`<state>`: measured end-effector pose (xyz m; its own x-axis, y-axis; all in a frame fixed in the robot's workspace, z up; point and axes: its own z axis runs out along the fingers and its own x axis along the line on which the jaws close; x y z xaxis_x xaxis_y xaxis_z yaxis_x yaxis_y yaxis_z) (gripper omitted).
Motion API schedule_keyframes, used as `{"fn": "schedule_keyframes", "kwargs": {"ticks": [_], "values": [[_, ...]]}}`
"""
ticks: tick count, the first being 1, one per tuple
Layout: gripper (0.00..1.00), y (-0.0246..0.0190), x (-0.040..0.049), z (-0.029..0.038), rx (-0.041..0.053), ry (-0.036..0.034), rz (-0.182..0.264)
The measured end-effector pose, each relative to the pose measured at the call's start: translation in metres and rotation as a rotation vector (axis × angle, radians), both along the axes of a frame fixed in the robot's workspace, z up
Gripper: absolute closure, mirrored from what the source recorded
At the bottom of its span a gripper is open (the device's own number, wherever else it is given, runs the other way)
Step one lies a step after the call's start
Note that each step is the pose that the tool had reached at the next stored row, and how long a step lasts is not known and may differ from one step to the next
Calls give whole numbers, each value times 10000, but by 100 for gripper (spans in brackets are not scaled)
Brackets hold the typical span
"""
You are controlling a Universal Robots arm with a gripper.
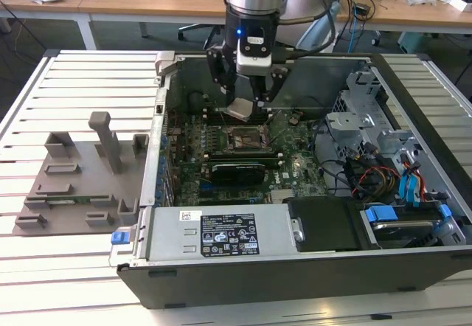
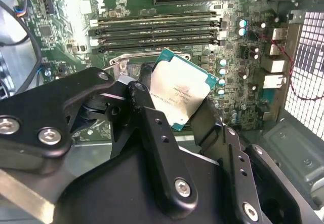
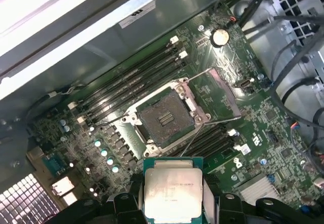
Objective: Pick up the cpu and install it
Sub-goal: 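Place the cpu into insertion slot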
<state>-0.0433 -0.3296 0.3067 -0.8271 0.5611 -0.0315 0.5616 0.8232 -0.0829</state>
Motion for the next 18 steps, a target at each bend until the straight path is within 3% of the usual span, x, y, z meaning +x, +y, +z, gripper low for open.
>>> {"fn": "schedule_keyframes", "kwargs": {"ticks": [6, 12, 18], "values": [[45, 0, 0, -1, -36, 0, -792], [45, 0, 0, -3, -89, 0, -1973], [45, 0, 0, -4, -119, -1, -2578]]}}
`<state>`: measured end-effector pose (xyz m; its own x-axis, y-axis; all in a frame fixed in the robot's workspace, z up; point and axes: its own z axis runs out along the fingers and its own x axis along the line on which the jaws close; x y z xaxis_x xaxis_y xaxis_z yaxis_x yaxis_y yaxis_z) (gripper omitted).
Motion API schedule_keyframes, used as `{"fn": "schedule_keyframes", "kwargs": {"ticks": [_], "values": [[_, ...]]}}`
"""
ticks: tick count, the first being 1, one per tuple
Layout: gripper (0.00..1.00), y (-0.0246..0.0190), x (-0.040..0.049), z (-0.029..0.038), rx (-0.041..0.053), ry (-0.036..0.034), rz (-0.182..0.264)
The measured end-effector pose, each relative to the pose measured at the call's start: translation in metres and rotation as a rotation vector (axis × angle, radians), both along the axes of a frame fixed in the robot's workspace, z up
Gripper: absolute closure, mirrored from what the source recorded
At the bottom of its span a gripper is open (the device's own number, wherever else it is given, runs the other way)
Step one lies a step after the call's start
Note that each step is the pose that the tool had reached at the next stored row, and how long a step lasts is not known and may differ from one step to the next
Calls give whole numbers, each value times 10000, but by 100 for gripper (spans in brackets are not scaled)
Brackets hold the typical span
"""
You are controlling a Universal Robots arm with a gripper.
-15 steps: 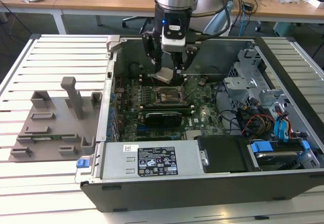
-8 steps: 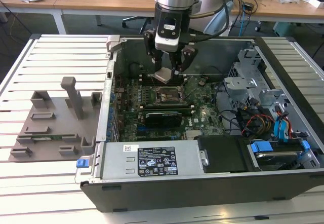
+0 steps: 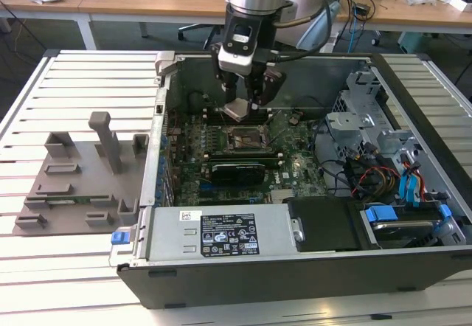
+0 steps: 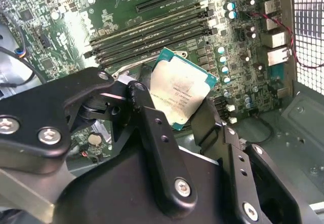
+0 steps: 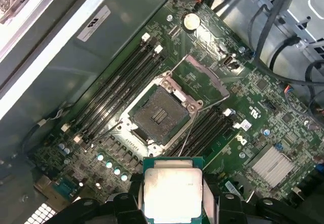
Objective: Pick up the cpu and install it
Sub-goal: 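Place the cpu into insertion slot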
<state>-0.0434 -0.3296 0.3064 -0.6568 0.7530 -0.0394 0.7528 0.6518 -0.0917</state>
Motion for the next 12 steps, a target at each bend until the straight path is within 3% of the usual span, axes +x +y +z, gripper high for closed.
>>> {"fn": "schedule_keyframes", "kwargs": {"ticks": [7, 12], "values": [[45, 0, 0, -1, -30, 0, -909], [45, 0, 0, -1, -47, 0, -1305]]}}
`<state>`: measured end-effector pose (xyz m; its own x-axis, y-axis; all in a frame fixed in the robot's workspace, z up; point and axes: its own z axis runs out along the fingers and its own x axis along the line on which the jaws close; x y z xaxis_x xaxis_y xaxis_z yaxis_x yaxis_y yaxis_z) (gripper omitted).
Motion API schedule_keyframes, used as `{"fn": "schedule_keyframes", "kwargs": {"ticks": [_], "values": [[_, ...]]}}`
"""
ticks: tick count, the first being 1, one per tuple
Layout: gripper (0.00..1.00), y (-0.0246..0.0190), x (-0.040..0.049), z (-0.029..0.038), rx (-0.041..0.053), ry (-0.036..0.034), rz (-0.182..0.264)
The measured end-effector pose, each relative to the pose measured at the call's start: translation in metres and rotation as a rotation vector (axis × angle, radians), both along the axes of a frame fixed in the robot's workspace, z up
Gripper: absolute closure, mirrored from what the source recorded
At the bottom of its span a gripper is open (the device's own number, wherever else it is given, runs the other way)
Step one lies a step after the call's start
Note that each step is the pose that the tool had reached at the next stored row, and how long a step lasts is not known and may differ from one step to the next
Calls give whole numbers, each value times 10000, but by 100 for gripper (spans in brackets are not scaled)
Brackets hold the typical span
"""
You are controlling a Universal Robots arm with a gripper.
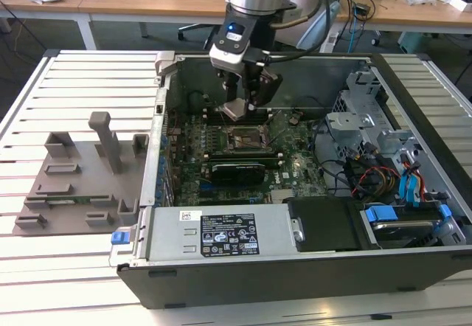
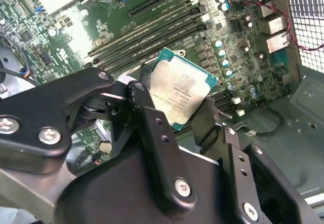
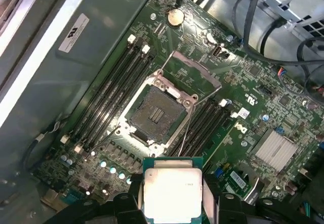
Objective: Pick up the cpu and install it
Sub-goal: 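Place the cpu into insertion slot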
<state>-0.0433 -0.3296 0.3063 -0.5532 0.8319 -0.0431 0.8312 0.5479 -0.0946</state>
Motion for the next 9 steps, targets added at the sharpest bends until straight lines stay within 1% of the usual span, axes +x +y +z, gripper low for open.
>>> {"fn": "schedule_keyframes", "kwargs": {"ticks": [3, 4, 9], "values": [[45, 0, 0, 0, -12, 0, -254], [45, 0, 0, 0, -19, 0, -401], [45, 0, 0, 0, -47, -1, -767]]}}
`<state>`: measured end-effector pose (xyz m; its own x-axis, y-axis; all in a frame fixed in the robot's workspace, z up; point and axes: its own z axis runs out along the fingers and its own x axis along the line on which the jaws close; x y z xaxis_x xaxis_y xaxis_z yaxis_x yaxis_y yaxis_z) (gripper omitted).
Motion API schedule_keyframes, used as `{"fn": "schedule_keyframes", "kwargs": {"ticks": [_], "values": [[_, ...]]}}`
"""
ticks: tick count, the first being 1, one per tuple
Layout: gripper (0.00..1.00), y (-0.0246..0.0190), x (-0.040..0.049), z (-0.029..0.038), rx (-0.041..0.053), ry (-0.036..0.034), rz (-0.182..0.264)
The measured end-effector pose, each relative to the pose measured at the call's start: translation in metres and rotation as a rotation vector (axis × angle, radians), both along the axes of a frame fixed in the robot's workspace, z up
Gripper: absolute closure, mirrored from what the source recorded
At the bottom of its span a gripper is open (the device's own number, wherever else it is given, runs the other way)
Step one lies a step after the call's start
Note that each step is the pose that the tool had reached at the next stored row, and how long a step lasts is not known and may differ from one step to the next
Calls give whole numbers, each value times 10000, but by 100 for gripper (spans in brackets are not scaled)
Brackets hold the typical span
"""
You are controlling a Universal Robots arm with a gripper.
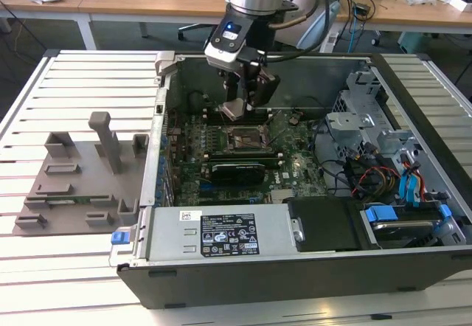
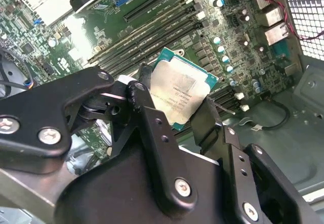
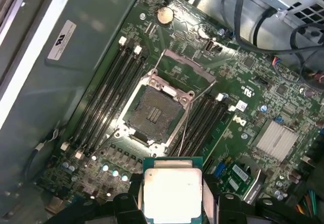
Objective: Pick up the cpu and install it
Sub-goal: 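Place the cpu into insertion slot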
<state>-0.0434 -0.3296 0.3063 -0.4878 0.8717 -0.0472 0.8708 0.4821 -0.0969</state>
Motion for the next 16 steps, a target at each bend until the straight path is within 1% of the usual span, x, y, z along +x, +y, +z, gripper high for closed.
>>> {"fn": "schedule_keyframes", "kwargs": {"ticks": [2, 6, 7, 8, 9, 11, 12, 13, 16], "values": [[45, 0, 0, 0, -11, 0, -220], [45, 0, 0, -3, -17, 0, -1130], [45, 0, 0, -5, -17, 1, -1478], [45, 0, 0, -6, -18, 2, -1701], [45, 0, 0, -8, -17, 2, -2099], [45, 0, 0, -11, -20, 2, -2719], [45, 0, 0, -13, -23, 2, -3105], [45, 0, 0, -14, -24, 2, -3351], [45, 0, 0, -14, -23, 2, -3399]]}}
